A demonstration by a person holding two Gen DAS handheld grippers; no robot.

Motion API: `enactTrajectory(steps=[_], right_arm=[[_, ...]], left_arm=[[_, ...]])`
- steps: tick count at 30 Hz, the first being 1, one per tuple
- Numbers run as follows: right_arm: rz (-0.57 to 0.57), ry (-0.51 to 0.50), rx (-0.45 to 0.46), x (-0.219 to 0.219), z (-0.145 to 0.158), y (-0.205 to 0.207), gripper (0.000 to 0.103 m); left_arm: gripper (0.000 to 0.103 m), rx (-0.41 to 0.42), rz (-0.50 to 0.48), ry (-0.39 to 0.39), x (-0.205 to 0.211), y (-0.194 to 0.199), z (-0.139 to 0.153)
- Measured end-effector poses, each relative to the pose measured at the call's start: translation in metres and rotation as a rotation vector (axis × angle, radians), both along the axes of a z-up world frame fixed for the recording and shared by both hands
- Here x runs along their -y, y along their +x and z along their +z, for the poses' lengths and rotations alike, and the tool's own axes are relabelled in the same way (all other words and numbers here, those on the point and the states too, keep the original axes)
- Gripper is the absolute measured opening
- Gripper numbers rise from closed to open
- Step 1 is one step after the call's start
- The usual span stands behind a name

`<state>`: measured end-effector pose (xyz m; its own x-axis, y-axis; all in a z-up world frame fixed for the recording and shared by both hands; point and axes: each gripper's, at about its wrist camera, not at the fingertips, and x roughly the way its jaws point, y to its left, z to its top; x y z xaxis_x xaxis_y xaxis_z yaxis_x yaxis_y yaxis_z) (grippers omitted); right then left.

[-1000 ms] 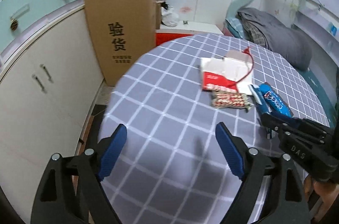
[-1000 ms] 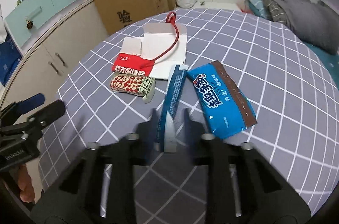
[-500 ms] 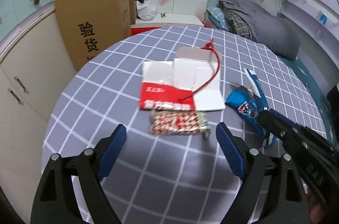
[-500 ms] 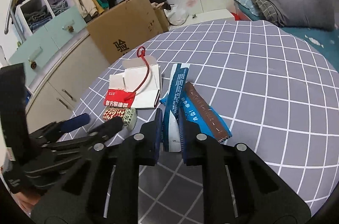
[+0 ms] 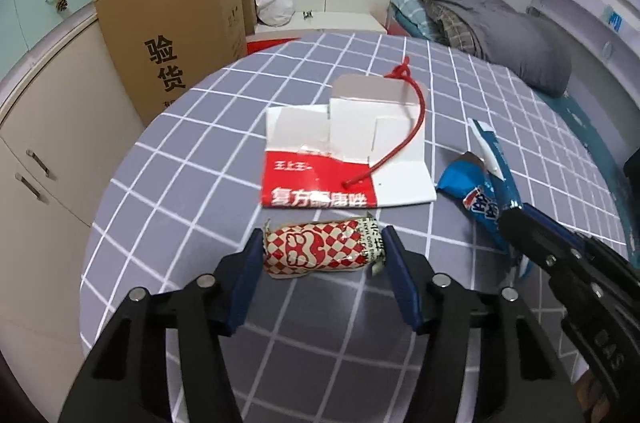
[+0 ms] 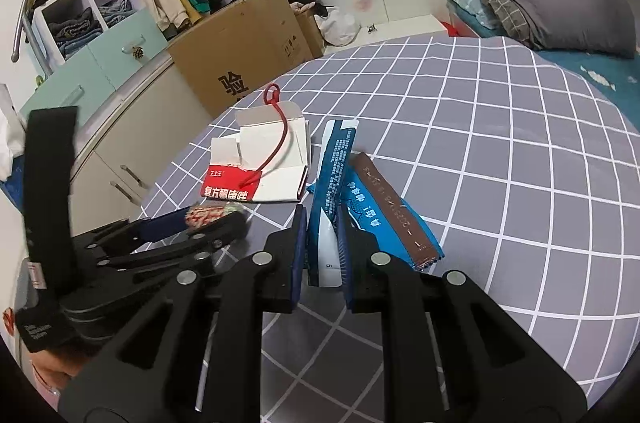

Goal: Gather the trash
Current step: 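Grasp the red-white checked packet with the left tool while the right tool grasps the blue box, then carry both items over the wastebasket and open both tools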

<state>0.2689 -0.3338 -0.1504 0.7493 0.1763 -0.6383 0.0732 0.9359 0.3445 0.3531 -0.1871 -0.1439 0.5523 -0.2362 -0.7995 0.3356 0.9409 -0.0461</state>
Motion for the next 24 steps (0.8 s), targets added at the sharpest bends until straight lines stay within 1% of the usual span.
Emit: enactTrajectory(steps=[3,6,12,15,17,20,24], right_arm=[[0.006,-0.012,0.004,-0.009,0.003,-0.004,0.016],[0.02,-0.019,0.02,-0.024,0.011,-0.009,0.016],[0.109,-0.046,0.056,-0.077,0.035,-0.019,0.016],[0.176,-0.053,0.066,-0.113,0.044,-0.021,0.016],[0.231,-0.061,0.071,-0.144,0.049,-0.021,0.016],[0.301,-0.072,0.071,-0.188,0.052,-0.021,0.016],[0.398,-0.073,0.058,-0.245,0.05,-0.02,0.016]], left_arm=[[0.057,0.011,0.004,-0.044,-0.018,-0.01,0.01],[0.057,0.033,0.014,-0.064,-0.037,-0.02,0.018],[0.057,0.068,0.066,-0.109,-0.095,-0.042,0.034],[0.057,0.078,0.1,-0.132,-0.129,-0.052,0.039],[0.057,0.088,0.126,-0.14,-0.151,-0.057,0.041],[0.057,0.095,0.182,-0.158,-0.195,-0.068,0.042],[0.057,0.102,0.248,-0.139,-0.244,-0.078,0.036]])
